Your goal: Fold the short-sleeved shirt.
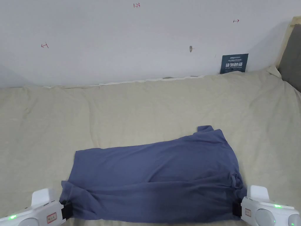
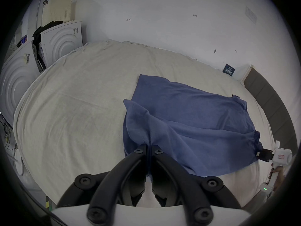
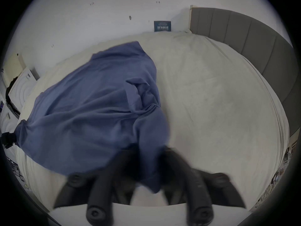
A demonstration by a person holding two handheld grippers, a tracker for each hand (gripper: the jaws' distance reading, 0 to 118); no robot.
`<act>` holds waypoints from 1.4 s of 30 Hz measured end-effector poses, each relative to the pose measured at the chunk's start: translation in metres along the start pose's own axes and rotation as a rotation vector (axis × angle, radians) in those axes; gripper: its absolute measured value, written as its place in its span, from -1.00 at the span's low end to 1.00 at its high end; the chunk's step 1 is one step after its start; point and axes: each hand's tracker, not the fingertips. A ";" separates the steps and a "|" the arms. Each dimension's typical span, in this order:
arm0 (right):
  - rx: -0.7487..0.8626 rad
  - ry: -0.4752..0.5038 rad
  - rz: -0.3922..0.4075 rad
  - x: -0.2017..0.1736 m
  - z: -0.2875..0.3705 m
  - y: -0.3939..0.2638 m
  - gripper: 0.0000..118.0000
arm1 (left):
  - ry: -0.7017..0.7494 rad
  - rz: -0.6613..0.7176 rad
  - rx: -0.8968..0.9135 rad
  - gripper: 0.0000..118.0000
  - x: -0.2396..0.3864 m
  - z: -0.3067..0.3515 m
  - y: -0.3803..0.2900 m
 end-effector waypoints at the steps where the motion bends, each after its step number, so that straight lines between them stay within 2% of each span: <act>1: 0.010 0.017 0.012 -0.002 0.006 0.000 -0.77 | 0.003 0.001 0.002 -0.90 0.001 0.003 0.003; 4: 0.084 0.004 0.073 -0.006 0.038 -0.004 -0.77 | 0.005 0.022 0.006 -0.90 -0.007 0.013 -0.003; 10: 0.131 0.005 0.088 0.007 0.097 -0.030 -0.77 | 0.021 0.037 0.007 -0.90 -0.026 0.044 -0.029; 15: 0.072 0.044 0.041 0.024 0.122 -0.079 -0.77 | 0.038 0.044 -0.069 -0.90 -0.045 0.064 -0.074; 21: -0.048 0.039 0.004 0.039 0.095 -0.134 -0.77 | 0.116 0.029 -0.211 -0.91 -0.043 0.057 -0.126; 24: -0.020 0.038 -0.008 0.039 0.096 -0.136 -0.75 | 0.115 0.033 -0.177 -0.90 -0.040 0.057 -0.124; 25: -0.029 0.032 -0.006 0.037 0.098 -0.130 -0.65 | 0.121 0.031 -0.185 -0.83 -0.041 0.052 -0.119; 26: -0.037 0.027 -0.006 0.036 0.101 -0.126 -0.41 | 0.124 0.020 -0.199 -0.64 -0.038 0.053 -0.115; 27: -0.051 -0.010 -0.002 0.032 0.105 -0.119 -0.07 | 0.131 0.011 -0.207 -0.13 -0.034 0.056 -0.111; 28: -0.042 -0.016 0.004 0.030 0.110 -0.114 0.20 | 0.136 0.003 -0.203 0.34 -0.030 0.060 -0.108; 29: -0.012 -0.010 0.011 0.029 0.117 -0.109 0.38 | 0.130 -0.012 -0.174 0.74 -0.025 0.064 -0.104; 30: 0.048 0.013 0.019 0.027 0.126 -0.101 0.56 | 0.104 -0.015 -0.109 1.00 -0.020 0.073 -0.098; 31: 0.088 0.026 0.025 0.021 0.140 -0.091 0.72 | 0.086 -0.016 -0.049 1.00 -0.013 0.083 -0.092; 32: 0.136 0.036 0.033 0.016 0.152 -0.080 0.76 | 0.068 -0.014 0.026 1.00 -0.002 0.099 -0.085; 38: 0.492 0.112 0.088 -0.013 0.228 -0.023 0.76 | -0.017 -0.071 0.386 0.99 0.052 0.178 -0.034; 42: 0.667 0.115 0.108 -0.028 0.258 -0.006 0.76 | 0.007 -0.116 0.588 0.99 0.065 0.183 -0.020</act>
